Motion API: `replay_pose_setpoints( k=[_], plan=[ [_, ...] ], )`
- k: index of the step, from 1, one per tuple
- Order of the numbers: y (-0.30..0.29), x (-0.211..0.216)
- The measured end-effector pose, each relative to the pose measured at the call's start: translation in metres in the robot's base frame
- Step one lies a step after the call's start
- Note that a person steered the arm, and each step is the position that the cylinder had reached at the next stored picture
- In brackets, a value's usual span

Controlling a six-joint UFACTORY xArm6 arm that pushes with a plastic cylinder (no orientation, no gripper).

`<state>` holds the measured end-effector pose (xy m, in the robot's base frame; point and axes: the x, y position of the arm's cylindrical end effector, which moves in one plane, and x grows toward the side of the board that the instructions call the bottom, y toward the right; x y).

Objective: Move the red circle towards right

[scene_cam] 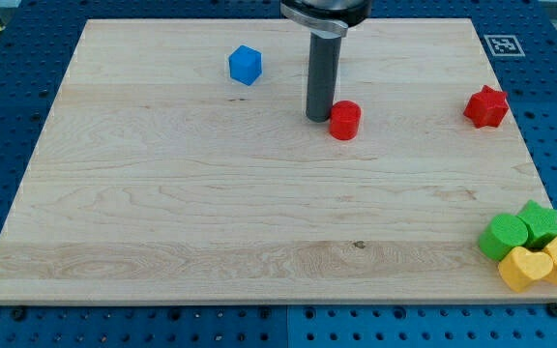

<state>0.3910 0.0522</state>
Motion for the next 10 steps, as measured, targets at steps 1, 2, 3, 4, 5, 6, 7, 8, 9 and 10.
replay_pose_setpoints(
  k=[1,2,3,4,5,6,7,8,9,10],
  plan=[
    [0.011,0.001],
    [0.012,0.014],
    [0.012,0.029],
    [0.021,0.04],
    [0.032,0.044],
    [0.029,0.035],
    [0.041,0.027],
    [0.066,0.031],
    [0.09,0.048],
    [0.113,0.052]
  ],
)
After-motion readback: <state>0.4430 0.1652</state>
